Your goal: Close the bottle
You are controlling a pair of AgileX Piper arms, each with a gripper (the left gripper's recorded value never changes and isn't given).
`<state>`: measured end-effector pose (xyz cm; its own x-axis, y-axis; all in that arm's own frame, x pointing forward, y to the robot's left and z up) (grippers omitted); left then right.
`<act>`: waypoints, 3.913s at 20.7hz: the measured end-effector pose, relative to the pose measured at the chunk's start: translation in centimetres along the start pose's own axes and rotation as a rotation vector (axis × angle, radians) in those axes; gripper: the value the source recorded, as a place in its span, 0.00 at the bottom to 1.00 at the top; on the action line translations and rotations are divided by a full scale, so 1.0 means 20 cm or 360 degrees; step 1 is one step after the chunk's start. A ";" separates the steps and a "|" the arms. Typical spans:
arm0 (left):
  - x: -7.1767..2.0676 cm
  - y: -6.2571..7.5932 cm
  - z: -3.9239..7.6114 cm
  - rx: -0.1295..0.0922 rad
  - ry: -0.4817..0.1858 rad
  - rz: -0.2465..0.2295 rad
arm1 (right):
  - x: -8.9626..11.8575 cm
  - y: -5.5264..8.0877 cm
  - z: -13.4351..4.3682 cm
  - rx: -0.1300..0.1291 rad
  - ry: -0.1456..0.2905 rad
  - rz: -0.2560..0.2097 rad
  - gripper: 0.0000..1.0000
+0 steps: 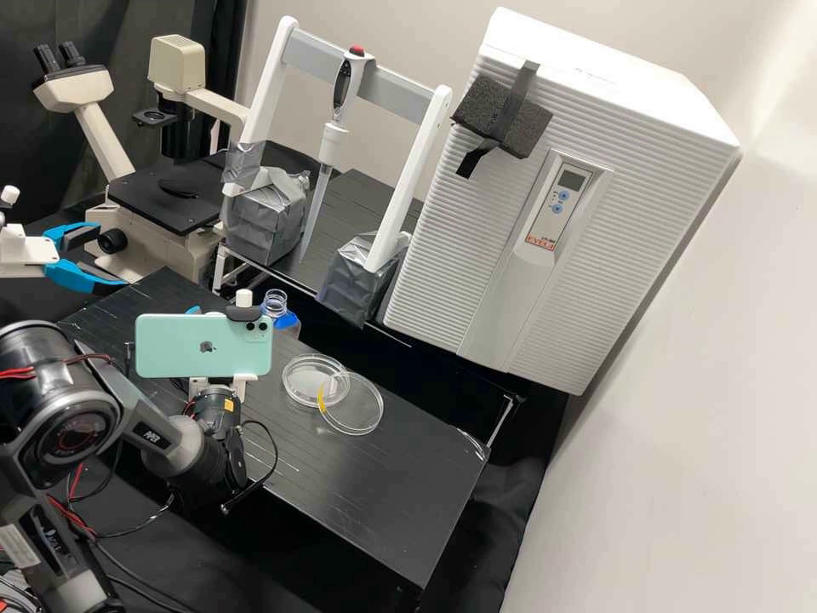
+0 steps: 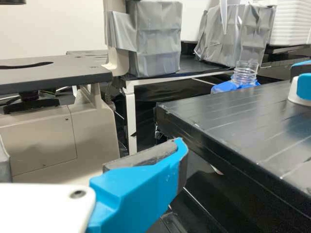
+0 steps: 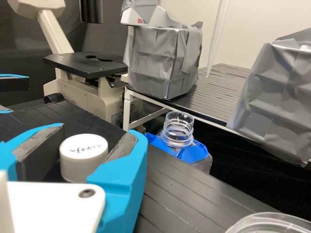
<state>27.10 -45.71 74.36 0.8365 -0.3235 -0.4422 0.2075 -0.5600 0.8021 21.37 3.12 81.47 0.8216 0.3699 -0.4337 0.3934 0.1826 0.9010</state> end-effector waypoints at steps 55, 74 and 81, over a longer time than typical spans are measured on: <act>-0.005 0.00 -0.01 -0.0001 0.0014 0.0004 | 0.26 0.16 0.02 -0.0074 -0.0061 0.0277 0.00; -0.005 0.00 -0.01 -0.0001 0.0014 0.0004 | 0.34 0.15 0.07 -0.0102 -0.0123 0.0282 0.00; -0.005 0.00 -0.01 -0.0001 0.0014 0.0004 | 0.35 0.15 0.08 -0.0108 -0.0135 0.0274 0.00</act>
<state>27.16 -45.53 74.54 0.8416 -0.3179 -0.4366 0.2059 -0.5586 0.8035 28.97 4.75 81.16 0.9073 0.3233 -0.2689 0.2179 0.1854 0.9582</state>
